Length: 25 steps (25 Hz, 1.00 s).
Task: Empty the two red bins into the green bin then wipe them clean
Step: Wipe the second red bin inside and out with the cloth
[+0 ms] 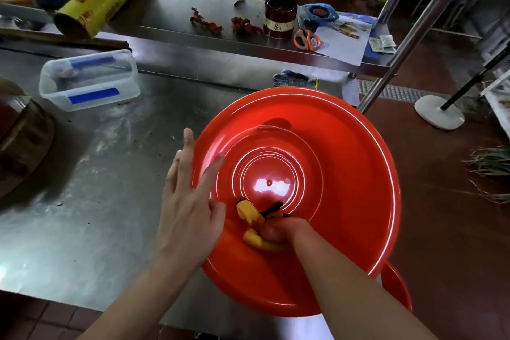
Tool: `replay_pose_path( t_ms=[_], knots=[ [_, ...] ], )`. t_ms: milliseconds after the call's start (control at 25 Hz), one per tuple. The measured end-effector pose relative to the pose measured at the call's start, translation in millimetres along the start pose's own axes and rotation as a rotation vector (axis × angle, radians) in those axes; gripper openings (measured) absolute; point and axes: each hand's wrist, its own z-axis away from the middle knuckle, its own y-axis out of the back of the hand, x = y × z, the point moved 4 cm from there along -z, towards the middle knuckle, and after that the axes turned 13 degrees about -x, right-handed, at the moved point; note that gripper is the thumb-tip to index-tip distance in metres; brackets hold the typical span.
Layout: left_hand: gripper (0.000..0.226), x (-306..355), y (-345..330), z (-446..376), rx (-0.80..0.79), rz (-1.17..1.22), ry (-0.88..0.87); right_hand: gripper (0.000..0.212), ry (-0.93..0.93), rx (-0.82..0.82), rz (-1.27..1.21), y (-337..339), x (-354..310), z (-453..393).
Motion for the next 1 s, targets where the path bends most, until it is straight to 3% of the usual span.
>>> replay_pose_path(
  t_ms=[120, 160, 320, 440, 480, 640, 800, 1000],
  knots=[
    [0.081, 7, -14, 22, 0.022, 0.128, 0.025, 0.058, -0.024, -0.005, -0.094, 0, 9, -14],
    [0.082, 10, -19, 27, 0.030, 0.160, 0.025, 0.056, -0.009, -0.004, -0.008, 1, 12, -21],
    [0.079, 20, -25, 19, 0.074, 0.203, -0.031, 0.034, 0.004, -0.029, -0.034, 5, 21, -26],
    [0.075, 25, -25, 18, 0.072, 0.207, -0.007, 0.086, 0.012, -0.016, -0.095, -2, 16, -11],
    [0.073, 27, -26, 20, 0.068, 0.202, 0.001, 0.092, 0.000, 0.006, -0.085, -4, 11, -1],
    [0.069, 29, -25, 23, 0.073, 0.149, -0.006, 0.063, 0.012, -0.020, -0.073, -13, 3, 28],
    [0.069, 29, -21, 21, 0.062, 0.133, -0.009, 0.080, 0.066, 0.005, -0.051, -27, -2, 53],
    [0.070, 28, -21, 19, 0.053, 0.121, -0.045, 0.056, 0.117, 0.020, -0.028, -49, 5, 112]
  ],
)
